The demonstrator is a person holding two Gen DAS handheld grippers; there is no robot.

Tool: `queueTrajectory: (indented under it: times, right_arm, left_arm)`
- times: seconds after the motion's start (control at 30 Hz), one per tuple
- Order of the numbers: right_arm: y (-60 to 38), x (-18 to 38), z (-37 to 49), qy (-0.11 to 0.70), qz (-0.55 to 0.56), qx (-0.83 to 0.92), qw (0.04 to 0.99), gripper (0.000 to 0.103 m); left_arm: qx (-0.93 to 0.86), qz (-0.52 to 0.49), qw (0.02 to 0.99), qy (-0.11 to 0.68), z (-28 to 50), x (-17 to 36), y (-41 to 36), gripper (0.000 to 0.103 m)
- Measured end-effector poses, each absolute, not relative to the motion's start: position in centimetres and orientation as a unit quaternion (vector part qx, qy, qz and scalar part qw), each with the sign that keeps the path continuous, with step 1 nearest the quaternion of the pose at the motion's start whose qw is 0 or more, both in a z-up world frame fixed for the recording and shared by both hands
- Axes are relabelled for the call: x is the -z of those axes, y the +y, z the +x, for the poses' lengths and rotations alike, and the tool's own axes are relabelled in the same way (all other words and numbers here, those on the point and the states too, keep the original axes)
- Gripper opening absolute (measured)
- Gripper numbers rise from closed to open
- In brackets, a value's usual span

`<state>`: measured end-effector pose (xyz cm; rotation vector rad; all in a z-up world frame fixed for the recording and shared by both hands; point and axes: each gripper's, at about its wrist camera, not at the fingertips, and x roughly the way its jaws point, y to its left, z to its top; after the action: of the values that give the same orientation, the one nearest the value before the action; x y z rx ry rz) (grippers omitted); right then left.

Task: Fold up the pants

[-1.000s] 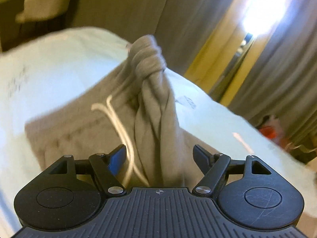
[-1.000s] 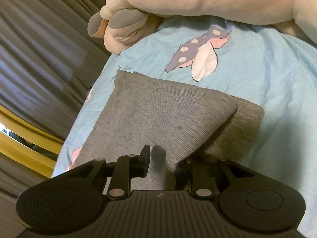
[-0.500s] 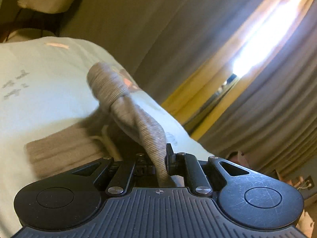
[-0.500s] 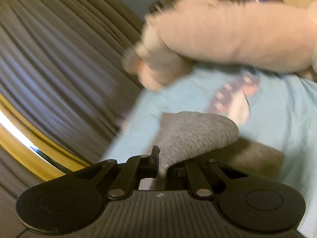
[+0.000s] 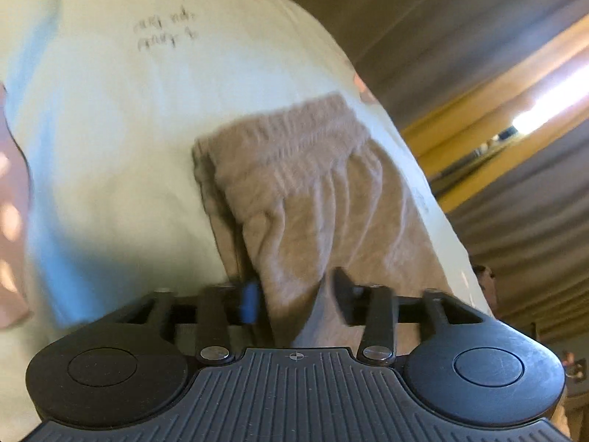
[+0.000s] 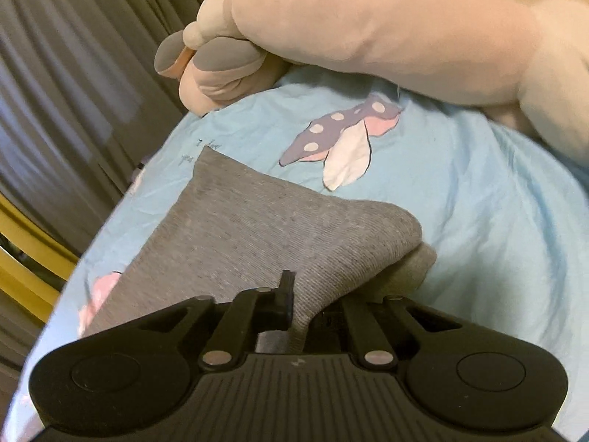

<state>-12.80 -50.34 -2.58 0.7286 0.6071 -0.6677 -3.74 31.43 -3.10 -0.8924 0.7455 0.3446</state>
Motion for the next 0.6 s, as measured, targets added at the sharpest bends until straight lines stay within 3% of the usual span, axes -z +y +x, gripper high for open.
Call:
queueTrajectory:
  times: [0.03, 0.13, 0.33, 0.5, 0.6]
  right_arm:
    - [-50.3, 2.5, -13.0, 0.290, 0.333, 0.327, 0.836, 0.015]
    - [-50.8, 2.5, -14.2, 0.281, 0.321, 0.368, 0.826, 0.035]
    - [-52.5, 3.4, -17.5, 0.258, 0.411, 0.340, 0.806, 0.037]
    - [-52.8, 4.3, -17.8, 0.251, 0.448, 0.313, 0.799, 0.048]
    - [-53.0, 4.5, -17.9, 0.245, 0.455, 0.303, 0.801, 0.053]
  left_arm:
    - [-0.181, -0.413, 0.824, 0.343, -3.8, 2.5, 31.1, 0.065]
    - [-0.210, -0.382, 0.839, 0.324, -3.7, 0.0, 30.1, 0.070]
    - [-0.145, -0.328, 0.878, 0.318, -3.2, -2.5, 24.2, 0.081]
    - [-0.057, -0.311, 0.871, 0.376, -1.3, -1.5, 17.6, 0.082]
    - [-0.019, -0.252, 0.869, 0.426, -0.2, -0.7, 13.5, 0.083]
